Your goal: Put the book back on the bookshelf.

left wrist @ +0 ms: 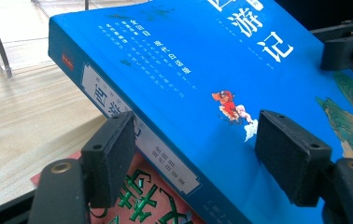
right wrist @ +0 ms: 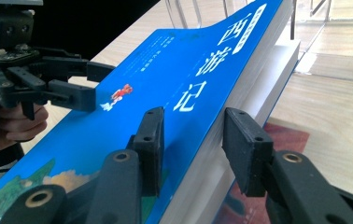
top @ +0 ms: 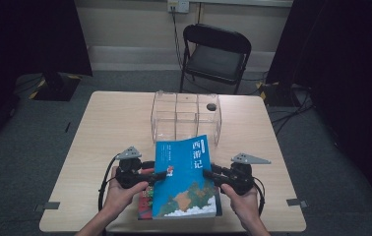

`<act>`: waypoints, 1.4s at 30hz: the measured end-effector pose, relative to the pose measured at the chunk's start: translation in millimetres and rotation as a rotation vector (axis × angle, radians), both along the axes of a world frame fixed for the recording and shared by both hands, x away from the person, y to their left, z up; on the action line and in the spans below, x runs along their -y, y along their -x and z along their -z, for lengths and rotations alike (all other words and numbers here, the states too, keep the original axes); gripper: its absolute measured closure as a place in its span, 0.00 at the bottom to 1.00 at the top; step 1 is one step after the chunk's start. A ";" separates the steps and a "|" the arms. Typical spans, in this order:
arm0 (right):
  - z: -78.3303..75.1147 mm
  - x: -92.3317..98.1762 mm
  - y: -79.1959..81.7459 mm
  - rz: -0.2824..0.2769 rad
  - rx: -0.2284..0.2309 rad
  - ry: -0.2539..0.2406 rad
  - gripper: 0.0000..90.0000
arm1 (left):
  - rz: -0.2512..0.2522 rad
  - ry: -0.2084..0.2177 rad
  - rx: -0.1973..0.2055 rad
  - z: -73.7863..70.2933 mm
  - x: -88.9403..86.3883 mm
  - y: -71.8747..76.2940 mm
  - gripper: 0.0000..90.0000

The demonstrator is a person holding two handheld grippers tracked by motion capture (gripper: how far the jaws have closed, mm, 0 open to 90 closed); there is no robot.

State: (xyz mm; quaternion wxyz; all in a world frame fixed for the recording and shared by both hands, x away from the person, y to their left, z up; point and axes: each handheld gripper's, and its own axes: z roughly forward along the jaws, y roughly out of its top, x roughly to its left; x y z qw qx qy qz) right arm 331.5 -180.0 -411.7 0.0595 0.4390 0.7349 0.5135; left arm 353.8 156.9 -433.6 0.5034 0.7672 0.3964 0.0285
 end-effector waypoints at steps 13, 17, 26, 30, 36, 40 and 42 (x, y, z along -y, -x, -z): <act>7.3 1.5 -11.7 0.057 -0.031 -0.053 0.67 | -0.017 -0.002 -0.014 1.0 3.7 -3.2 0.27; 16.6 3.8 -20.4 0.065 -0.072 -0.079 0.67 | -0.015 -0.001 -0.018 1.3 3.2 -4.2 0.26; 7.9 1.2 -9.0 0.081 -0.093 -0.094 0.64 | -0.010 0.001 -0.016 1.1 2.9 -3.6 0.27; 7.0 4.9 -4.0 0.057 -0.120 -0.137 0.65 | -0.006 -0.003 -0.012 0.9 2.6 -2.4 0.27; 10.2 -0.4 -0.3 -0.026 -0.189 -0.192 0.71 | 0.000 -0.006 -0.012 0.7 2.4 -1.9 0.27; 9.3 -13.0 -7.4 -0.036 -0.176 -0.126 0.67 | -0.002 -0.008 -0.014 0.4 2.8 -2.2 0.26; 10.0 -14.7 -14.8 -0.040 -0.186 -0.120 0.66 | -0.002 -0.004 -0.015 0.7 3.1 -3.3 0.26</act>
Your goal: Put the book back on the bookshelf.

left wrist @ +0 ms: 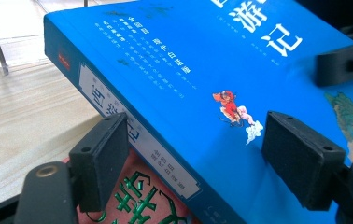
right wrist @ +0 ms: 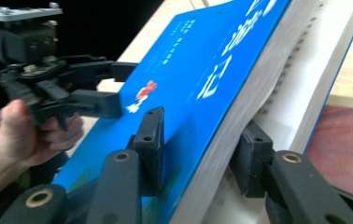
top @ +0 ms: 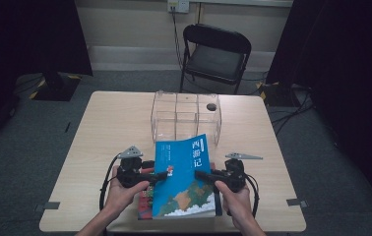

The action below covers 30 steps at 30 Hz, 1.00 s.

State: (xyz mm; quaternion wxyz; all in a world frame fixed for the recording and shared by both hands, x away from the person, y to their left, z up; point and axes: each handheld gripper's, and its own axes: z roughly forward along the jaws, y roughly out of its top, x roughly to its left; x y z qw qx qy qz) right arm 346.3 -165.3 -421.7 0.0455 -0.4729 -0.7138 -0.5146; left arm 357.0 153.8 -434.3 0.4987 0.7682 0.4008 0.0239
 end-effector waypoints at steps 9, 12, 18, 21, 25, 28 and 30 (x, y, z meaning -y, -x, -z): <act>-1.9 -4.7 -28.0 -0.075 0.007 0.035 0.63 | 0.004 -0.014 -0.020 -0.6 2.4 -4.5 0.22; -3.3 -5.9 -33.4 -0.102 0.004 0.050 0.62 | -0.002 -0.020 -0.024 -1.0 4.5 -6.2 0.19; -12.8 -8.6 -42.8 -0.192 -0.060 0.102 0.54 | 0.002 -0.030 -0.013 -1.7 4.9 -5.5 0.19; -12.5 -8.5 -43.4 -0.185 -0.070 0.090 0.54 | 0.000 -0.037 -0.008 -2.5 5.7 -5.2 0.19; -11.1 -10.4 -44.7 -0.164 -0.077 0.067 0.54 | -0.010 -0.048 -0.005 -3.4 8.3 -5.5 0.17; -10.9 -13.1 -46.4 -0.164 -0.075 0.068 0.54 | -0.019 -0.049 -0.015 -3.2 9.7 -6.8 0.15; -10.5 -14.9 -47.3 -0.165 -0.075 0.064 0.54 | -0.016 -0.058 -0.015 -3.8 10.7 -7.8 0.14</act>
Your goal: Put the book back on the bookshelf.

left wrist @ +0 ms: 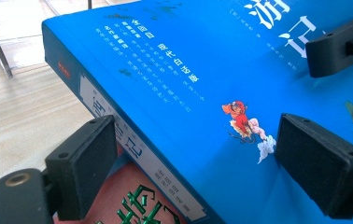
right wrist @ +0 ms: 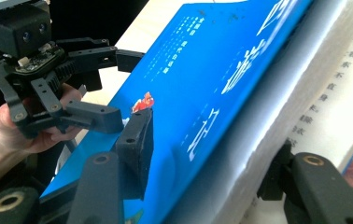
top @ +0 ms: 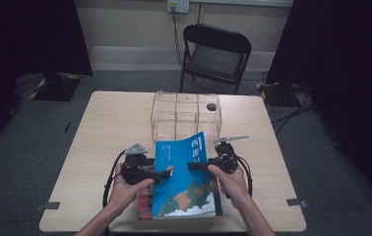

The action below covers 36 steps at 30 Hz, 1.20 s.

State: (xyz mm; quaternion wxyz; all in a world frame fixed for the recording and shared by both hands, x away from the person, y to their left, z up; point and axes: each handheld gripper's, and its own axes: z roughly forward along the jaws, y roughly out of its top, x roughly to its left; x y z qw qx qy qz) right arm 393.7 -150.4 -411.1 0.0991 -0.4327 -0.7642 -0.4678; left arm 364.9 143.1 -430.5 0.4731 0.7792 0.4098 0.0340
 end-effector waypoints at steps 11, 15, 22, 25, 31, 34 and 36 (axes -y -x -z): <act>5.1 4.0 -2.1 -0.004 -0.002 -0.009 0.74 | -0.007 0.011 0.012 1.7 -0.4 -0.4 0.14; 7.2 5.3 -2.5 -0.011 -0.005 -0.031 0.74 | -0.012 0.021 0.022 3.3 -1.1 -2.1 0.14; 8.0 4.4 -2.9 -0.017 0.009 -0.037 0.72 | -0.011 0.014 0.010 2.2 -1.1 -3.3 0.15; 8.2 5.0 -0.8 -0.019 0.043 -0.040 0.77 | -0.009 0.018 0.007 2.1 -1.6 -3.3 0.15; 2.0 3.3 6.6 -0.030 0.131 -0.042 0.83 | 0.003 0.048 -0.011 4.5 -7.0 -5.2 0.17; 4.4 4.9 8.7 -0.029 0.156 -0.058 0.83 | 0.005 0.059 -0.013 4.9 -6.9 -5.7 0.17; 4.2 5.4 10.6 -0.027 0.174 -0.061 0.83 | 0.004 0.065 -0.012 4.8 -6.9 -5.7 0.16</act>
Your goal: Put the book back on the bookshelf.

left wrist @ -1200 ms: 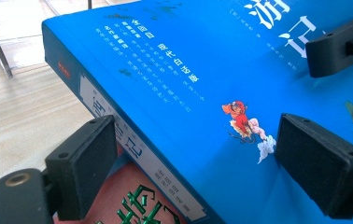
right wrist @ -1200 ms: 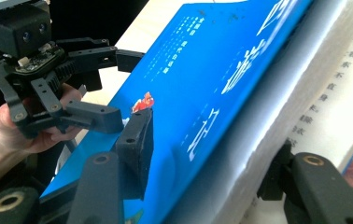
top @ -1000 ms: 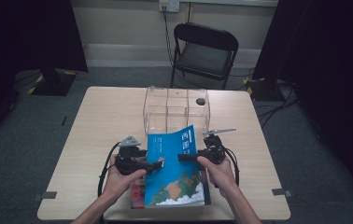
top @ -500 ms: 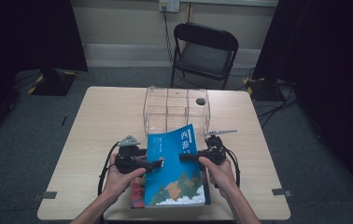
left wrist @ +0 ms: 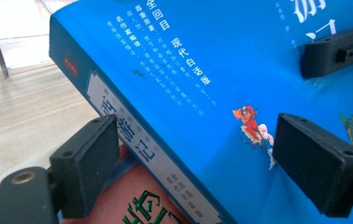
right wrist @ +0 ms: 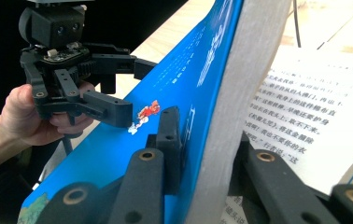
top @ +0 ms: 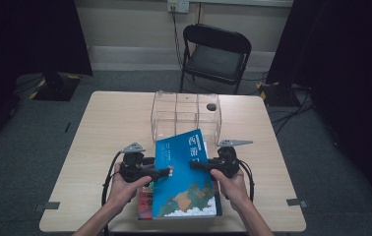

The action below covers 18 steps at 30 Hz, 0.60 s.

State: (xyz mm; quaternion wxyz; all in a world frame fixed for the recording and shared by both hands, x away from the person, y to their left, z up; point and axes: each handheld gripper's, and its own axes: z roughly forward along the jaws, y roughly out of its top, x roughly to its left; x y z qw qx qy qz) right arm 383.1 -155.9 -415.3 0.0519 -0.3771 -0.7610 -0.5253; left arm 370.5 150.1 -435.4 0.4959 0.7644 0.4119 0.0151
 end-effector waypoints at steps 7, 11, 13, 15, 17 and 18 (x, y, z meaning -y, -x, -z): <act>-2.2 1.0 6.4 0.017 0.035 -0.025 0.84 | -0.002 0.027 -0.013 0.6 -0.2 -1.6 0.13; -4.9 0.4 8.9 0.021 0.050 -0.024 0.84 | 0.003 0.025 -0.016 0.6 0.2 -3.0 0.11; -6.0 0.3 10.2 0.022 0.055 -0.029 0.84 | 0.006 0.035 -0.019 1.2 1.0 -3.9 0.09; -7.4 0.0 11.2 0.022 0.059 -0.028 0.85 | 0.016 0.032 -0.027 1.2 0.5 -5.3 0.07; -8.7 0.1 12.5 0.025 0.065 -0.032 0.85 | 0.042 0.060 -0.041 2.2 1.2 -6.7 0.07; -9.6 0.3 13.3 0.021 0.070 -0.038 0.85 | 0.050 0.069 -0.048 2.3 2.4 -6.9 0.08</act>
